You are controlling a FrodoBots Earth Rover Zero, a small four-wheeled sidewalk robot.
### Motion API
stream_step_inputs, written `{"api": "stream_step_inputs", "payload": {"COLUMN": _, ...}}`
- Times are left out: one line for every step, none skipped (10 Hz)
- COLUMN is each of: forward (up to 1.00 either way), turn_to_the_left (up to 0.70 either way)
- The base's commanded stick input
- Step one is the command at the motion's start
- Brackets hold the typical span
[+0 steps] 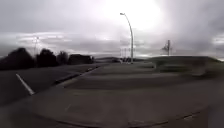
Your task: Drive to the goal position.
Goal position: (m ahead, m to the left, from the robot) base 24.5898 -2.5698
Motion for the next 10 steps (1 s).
{"api": "stream_step_inputs", "payload": {"forward": 1.0, "turn_to_the_left": 0.0}}
{"api": "stream_step_inputs", "payload": {"forward": 1.0, "turn_to_the_left": 0.0}}
{"api": "stream_step_inputs", "payload": {"forward": 1.0, "turn_to_the_left": 0.0}}
{"api": "stream_step_inputs", "payload": {"forward": 1.0, "turn_to_the_left": 0.0}}
{"api": "stream_step_inputs", "payload": {"forward": 1.0, "turn_to_the_left": 0.0}}
{"api": "stream_step_inputs", "payload": {"forward": 1.0, "turn_to_the_left": 0.0}}
{"api": "stream_step_inputs", "payload": {"forward": 1.0, "turn_to_the_left": 0.0}}
{"api": "stream_step_inputs", "payload": {"forward": 1.0, "turn_to_the_left": 0.0}}
{"api": "stream_step_inputs", "payload": {"forward": 1.0, "turn_to_the_left": 0.0}}
{"api": "stream_step_inputs", "payload": {"forward": 1.0, "turn_to_the_left": 0.0}}
